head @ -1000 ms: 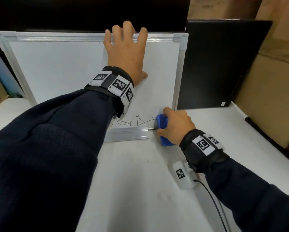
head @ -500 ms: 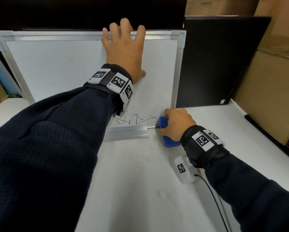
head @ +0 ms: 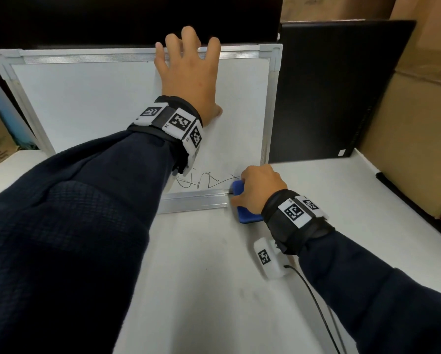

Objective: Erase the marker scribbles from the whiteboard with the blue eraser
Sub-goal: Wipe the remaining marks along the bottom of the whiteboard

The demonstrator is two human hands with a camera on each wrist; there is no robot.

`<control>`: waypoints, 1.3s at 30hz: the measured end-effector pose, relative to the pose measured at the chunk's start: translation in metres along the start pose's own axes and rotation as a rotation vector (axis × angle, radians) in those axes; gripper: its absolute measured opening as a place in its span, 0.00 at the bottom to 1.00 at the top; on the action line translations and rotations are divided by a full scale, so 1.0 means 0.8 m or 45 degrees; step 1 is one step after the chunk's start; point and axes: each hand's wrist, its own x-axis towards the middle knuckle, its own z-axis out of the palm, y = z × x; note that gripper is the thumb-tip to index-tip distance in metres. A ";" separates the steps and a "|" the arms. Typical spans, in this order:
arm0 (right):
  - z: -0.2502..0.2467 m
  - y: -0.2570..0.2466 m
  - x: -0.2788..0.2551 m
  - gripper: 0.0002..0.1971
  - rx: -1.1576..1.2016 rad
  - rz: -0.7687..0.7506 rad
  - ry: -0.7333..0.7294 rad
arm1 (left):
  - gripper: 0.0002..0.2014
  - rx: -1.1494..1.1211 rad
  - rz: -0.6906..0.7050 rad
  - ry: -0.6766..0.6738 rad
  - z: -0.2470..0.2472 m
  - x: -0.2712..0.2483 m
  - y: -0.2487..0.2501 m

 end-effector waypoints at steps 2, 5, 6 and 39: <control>-0.002 0.003 0.002 0.18 -0.001 0.000 -0.009 | 0.51 0.003 0.003 -0.008 -0.001 0.000 -0.001; -0.012 0.016 0.007 0.20 -0.065 0.048 -0.021 | 0.51 0.007 0.002 -0.016 -0.001 0.000 -0.001; -0.014 0.019 0.009 0.20 -0.084 0.067 -0.013 | 0.51 0.009 0.004 -0.018 -0.001 0.000 -0.001; -0.069 0.084 0.024 0.05 -0.292 -0.173 -0.007 | 0.50 -0.038 0.026 0.040 0.006 -0.004 -0.008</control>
